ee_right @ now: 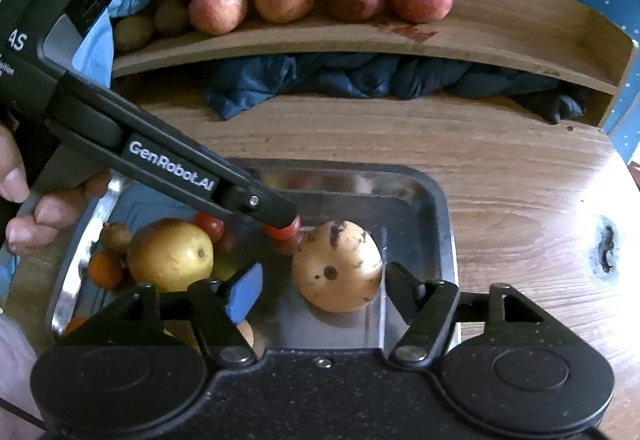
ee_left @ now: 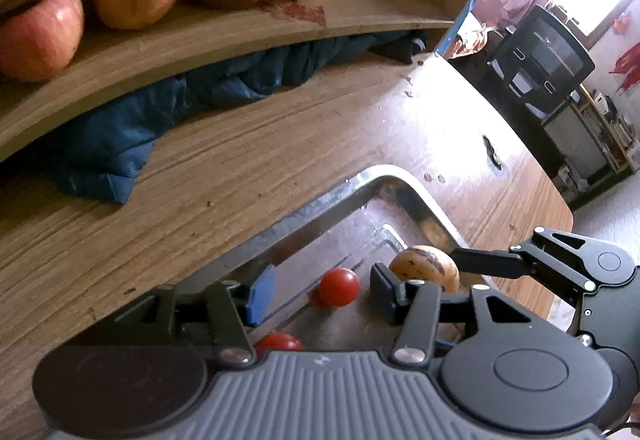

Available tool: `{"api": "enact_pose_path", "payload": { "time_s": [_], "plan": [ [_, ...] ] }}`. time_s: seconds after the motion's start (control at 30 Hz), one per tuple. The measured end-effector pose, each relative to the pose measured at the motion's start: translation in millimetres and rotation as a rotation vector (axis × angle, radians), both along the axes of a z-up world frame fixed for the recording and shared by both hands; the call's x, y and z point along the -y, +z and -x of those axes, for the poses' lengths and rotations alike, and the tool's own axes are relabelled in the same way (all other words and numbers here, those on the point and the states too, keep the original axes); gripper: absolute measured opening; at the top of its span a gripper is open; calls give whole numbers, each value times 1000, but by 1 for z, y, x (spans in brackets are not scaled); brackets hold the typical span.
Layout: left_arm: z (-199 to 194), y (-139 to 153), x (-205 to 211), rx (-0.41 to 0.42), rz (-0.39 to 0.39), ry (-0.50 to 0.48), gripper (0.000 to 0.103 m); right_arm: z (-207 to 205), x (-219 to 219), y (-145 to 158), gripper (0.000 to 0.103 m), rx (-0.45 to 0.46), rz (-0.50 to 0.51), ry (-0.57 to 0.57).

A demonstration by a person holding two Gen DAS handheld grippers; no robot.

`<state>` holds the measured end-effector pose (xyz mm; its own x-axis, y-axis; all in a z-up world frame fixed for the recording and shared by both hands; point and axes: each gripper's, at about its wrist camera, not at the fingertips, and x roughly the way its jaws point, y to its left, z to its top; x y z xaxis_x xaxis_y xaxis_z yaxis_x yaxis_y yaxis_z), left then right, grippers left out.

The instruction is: Organize fruits

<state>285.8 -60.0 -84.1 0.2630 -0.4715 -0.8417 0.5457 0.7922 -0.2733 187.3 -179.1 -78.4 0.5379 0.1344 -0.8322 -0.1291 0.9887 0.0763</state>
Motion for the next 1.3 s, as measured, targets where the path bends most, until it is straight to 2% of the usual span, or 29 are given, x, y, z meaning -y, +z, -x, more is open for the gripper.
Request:
{"api": "enact_pose_path", "payload": {
  "time_s": [0.1, 0.13, 0.17, 0.33, 0.67, 0.87, 1.17, 1.3],
  "plan": [
    [2, 6, 1, 30, 2, 12, 74, 1, 4, 3, 81, 15, -5, -25],
    [3, 8, 1, 44, 3, 19, 83, 1, 5, 4, 82, 18, -4, -28],
    [4, 10, 1, 59, 5, 28, 89, 1, 6, 5, 84, 20, 0, -27],
    [9, 17, 1, 110, 12, 59, 96, 2, 12, 10, 92, 44, 7, -44],
    [25, 31, -2, 185, 12, 183, 101, 15, 30, 27, 101, 102, 8, -127],
    [39, 38, -5, 236, -5, 249, 102, 28, 38, 36, 102, 125, 9, -173],
    [57, 43, -9, 269, -11, 235, 103, 46, 47, 50, 102, 147, 16, -236],
    [64, 46, -15, 276, -6, 261, 103, 56, 48, 54, 102, 160, 13, -276]
  ]
}}
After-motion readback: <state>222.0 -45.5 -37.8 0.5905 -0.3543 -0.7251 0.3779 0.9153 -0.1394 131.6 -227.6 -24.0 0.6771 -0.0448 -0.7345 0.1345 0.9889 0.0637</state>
